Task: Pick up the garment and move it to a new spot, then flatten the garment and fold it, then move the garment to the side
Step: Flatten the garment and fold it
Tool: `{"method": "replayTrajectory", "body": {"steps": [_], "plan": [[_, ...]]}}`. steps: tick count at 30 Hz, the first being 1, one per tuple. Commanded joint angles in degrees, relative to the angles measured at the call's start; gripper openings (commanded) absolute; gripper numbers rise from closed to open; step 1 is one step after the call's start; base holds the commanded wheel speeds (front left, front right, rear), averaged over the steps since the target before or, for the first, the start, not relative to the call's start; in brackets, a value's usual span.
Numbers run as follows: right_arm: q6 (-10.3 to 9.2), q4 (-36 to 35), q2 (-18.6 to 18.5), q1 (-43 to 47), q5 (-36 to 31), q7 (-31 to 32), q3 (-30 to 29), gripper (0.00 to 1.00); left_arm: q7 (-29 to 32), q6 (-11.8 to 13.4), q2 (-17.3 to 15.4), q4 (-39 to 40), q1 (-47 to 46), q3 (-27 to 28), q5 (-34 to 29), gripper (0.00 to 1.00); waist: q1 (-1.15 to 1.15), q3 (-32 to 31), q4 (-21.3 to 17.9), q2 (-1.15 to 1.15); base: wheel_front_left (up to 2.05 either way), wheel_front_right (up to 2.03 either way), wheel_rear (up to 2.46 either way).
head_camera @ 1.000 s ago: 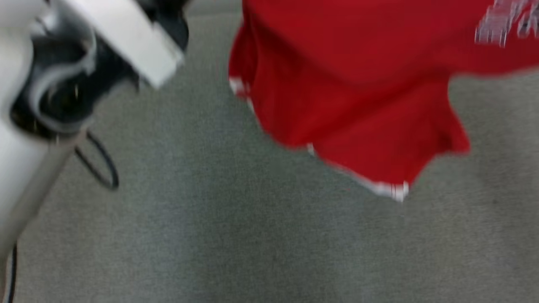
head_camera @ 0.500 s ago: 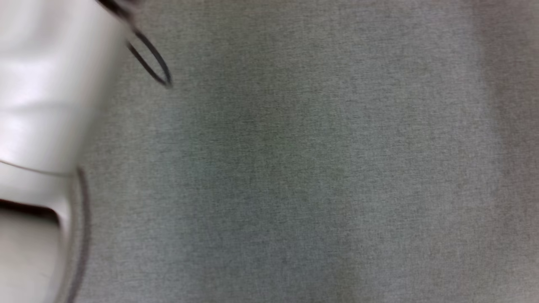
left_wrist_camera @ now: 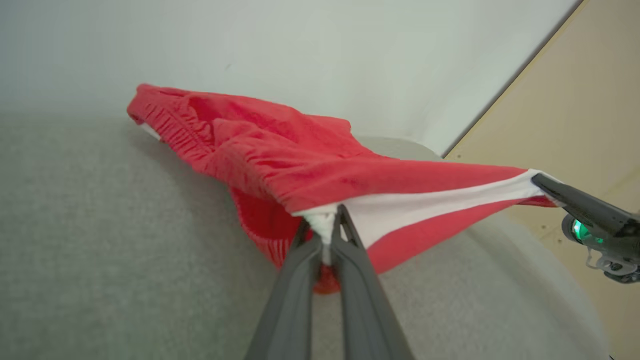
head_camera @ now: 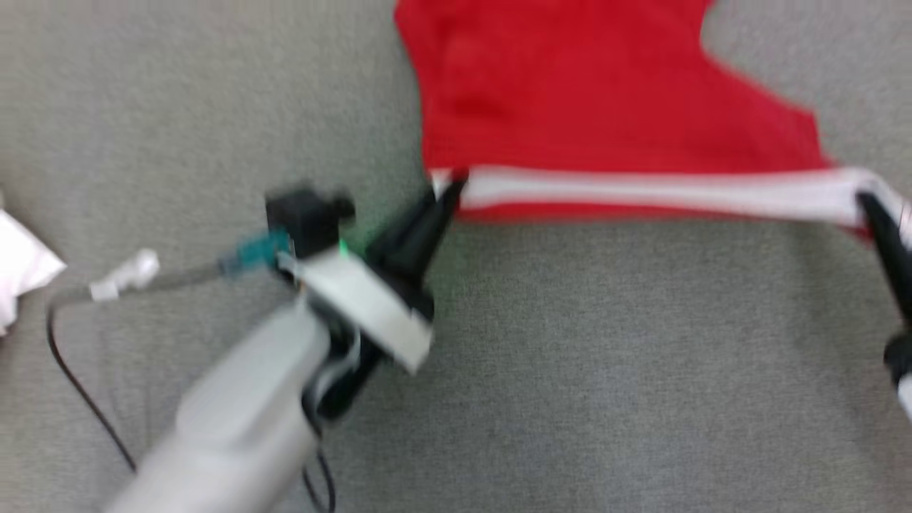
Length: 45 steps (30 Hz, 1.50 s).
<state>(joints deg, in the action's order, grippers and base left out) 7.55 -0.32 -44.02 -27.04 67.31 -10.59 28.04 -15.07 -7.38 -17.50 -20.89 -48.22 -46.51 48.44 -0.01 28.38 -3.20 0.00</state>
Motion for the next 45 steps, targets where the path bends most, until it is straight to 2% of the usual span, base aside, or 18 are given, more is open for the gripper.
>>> {"method": "replayTrajectory", "body": {"steps": [1,5,8,13,16,21,25,32,37,41,45], "plan": [[-0.15,-0.51,-1.03,3.52,0.88,-1.04,0.32,0.0,-0.1,-0.12,-0.75,1.18,3.88,0.34,-0.29,0.0,0.01,-4.21,0.66,0.0,0.0,0.0,0.0],[-0.14,-1.5,-3.72,12.89,1.36,-2.34,3.02,0.0,-0.11,0.69,-0.29,4.75,15.47,2.65,-0.21,0.0,0.01,-9.3,0.7,0.0,0.0,0.0,0.0],[-0.15,-1.98,-4.95,18.92,1.34,-2.9,4.87,0.0,-0.12,1.51,-1.22,6.99,24.04,2.82,-0.6,0.0,0.01,-13.23,0.49,0.0,0.0,0.0,0.0],[-0.16,-4.58,-8.15,28.46,3.1,-3.37,6.46,0.0,-0.12,4.86,-3.99,12.64,37.55,2.29,1.11,0.0,0.01,-18.14,-0.03,0.0,0.0,0.0,0.0],[-0.17,-6.95,-10.55,33.37,4.8,-3.67,6.03,0.0,0.32,7.52,-6.43,17.79,43.35,2.26,1.9,0.0,0.01,-19.17,0.29,0.0,0.0,0.0,0.0],[-0.18,-10.09,-12.54,36.2,6.6,-4.03,3.6,0.0,1.8,9.89,-8.21,24.76,47.32,2.5,3.59,0.0,0.01,-19.31,1.09,0.0,0.0,0.0,0.0],[-0.18,-11.46,-13.09,31.37,5.56,-2.47,1.22,0.0,4.45,10.52,-7.46,30.06,45.38,3.7,6.59,0.0,0.01,-17.24,2.99,0.0,0.0,0.0,0.0],[-0.18,-8.74,-13.12,19.7,4.94,4.73,-0.26,0.0,8.39,10.04,-4.98,31.47,37.72,6.55,10.87,0.0,0.01,-12.37,8.15,0.0,0.0,0.0,0.0],[-0.17,-4.32,-12.12,8.43,5.31,11.73,-1.21,0.0,12.54,10.45,-0.05,28.86,29.4,8.23,15.72,0.0,0.01,-7.94,12.73,0.0,0.0,0.0,0.0],[-0.17,0.2,-10.25,-0.38,4.38,15.9,-1.58,0.0,15.52,11.32,3.54,24.33,22.4,8.61,16.85,0.0,0.01,-4.14,15.27,0.0,0.0,0.0,0.0],[-0.17,4.89,-7.95,-7.63,2.2,18.56,-0.6,0.0,15.43,11.86,6.84,18.25,16.27,9.24,16.16,0.0,0.01,-1.11,16.96,0.0,0.0,0.0,0.0]]}}
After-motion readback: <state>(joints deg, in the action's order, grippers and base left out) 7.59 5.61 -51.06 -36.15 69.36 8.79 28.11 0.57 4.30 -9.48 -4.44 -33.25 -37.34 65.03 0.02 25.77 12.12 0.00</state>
